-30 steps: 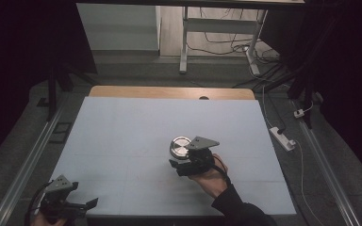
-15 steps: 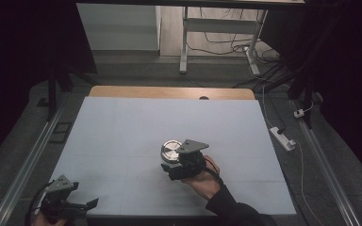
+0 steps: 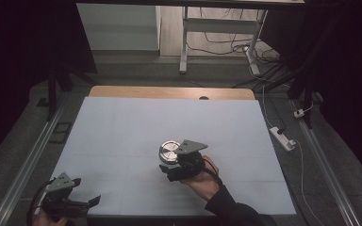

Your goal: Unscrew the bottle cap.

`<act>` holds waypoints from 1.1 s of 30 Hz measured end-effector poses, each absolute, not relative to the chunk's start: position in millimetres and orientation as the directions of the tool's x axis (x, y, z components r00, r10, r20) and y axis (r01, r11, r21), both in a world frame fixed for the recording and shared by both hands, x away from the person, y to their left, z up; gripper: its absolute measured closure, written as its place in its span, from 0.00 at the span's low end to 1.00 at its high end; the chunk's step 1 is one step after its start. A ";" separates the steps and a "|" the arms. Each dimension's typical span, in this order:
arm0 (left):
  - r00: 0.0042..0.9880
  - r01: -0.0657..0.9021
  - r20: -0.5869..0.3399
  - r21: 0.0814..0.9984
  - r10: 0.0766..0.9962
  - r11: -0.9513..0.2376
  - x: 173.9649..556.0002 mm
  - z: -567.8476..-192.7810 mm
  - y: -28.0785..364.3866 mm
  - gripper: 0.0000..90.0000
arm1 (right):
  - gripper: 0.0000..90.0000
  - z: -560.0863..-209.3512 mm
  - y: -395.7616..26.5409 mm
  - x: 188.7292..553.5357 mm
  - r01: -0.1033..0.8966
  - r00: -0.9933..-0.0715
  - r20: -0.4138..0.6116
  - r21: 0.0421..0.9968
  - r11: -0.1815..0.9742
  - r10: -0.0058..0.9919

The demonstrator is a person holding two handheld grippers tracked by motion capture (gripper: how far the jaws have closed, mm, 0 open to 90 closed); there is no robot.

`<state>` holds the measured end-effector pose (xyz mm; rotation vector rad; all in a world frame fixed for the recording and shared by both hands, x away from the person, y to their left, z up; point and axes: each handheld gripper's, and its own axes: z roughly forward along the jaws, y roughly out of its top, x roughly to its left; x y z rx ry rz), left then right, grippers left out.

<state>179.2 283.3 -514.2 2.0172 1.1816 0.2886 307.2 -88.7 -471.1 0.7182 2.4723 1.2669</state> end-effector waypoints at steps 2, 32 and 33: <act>0.559 0.638 -0.178 0.716 0.810 -0.283 180.8 -513.2 282.0 0.00 | 0.17 -470.9 -88.7 306.9 0.303 -0.842 -0.016 0.813 0.497 0.539; 0.847 0.370 -0.086 0.804 0.524 -0.466 258.0 -469.2 195.8 0.00 | 0.17 -464.3 -91.3 301.4 0.268 -0.875 -0.022 0.810 0.522 0.483; 0.857 0.347 -0.071 0.811 0.510 -0.471 263.1 -465.1 190.1 0.00 | 0.17 -464.2 -91.2 301.3 0.265 -0.878 -0.022 0.810 0.523 0.478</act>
